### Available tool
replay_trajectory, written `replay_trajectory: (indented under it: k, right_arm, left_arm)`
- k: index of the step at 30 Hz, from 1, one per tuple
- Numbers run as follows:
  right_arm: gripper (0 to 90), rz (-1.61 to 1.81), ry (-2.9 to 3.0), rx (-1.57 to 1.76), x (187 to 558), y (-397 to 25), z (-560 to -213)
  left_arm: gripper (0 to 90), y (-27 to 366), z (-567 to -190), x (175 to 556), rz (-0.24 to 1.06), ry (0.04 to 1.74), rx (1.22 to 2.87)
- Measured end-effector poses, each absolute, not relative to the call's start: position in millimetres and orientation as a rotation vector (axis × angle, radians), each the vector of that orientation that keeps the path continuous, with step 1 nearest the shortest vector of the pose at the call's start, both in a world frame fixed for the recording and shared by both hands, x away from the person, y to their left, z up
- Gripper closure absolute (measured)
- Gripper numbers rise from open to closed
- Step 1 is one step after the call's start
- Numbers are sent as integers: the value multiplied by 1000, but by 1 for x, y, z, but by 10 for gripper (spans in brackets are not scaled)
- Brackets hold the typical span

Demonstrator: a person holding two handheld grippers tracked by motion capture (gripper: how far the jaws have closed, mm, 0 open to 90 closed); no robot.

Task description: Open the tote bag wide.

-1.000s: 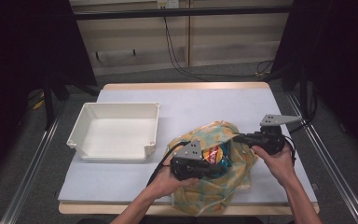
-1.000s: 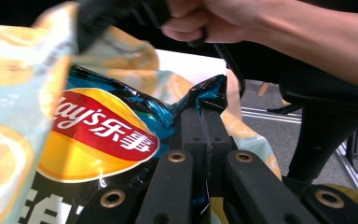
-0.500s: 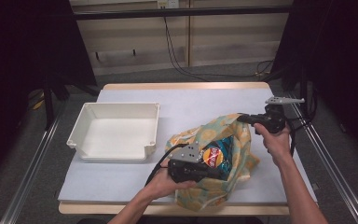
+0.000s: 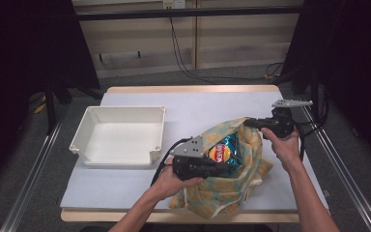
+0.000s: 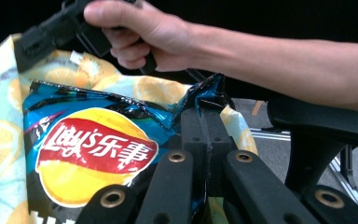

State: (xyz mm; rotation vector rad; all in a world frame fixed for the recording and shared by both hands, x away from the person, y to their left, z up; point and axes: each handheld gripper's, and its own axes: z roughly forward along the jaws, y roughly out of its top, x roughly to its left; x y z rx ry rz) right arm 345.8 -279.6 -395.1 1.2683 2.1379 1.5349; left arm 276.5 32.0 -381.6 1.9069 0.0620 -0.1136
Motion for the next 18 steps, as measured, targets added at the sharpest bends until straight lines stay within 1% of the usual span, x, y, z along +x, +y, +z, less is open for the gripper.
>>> replay_trajectory:
  k: [4, 8, 13, 18]
  right_arm:
    - [900, 1523, 2132, 1296, 351, -282, -399]
    - [900, 1498, 2179, 1272, 350, -274, -403]
    - [900, 1493, 2196, 1256, 349, -269, -405]
    - [900, 1482, 2194, 1269, 347, -272, -408]
  left_arm:
    - [900, 29, -375, 278, -106, 59, 1879]
    - [900, 26, -366, 282, -75, 48, 1869]
    - [900, 24, -357, 289, -69, 70, 1832]
    - [900, 24, -351, 291, -48, 69, 1833]
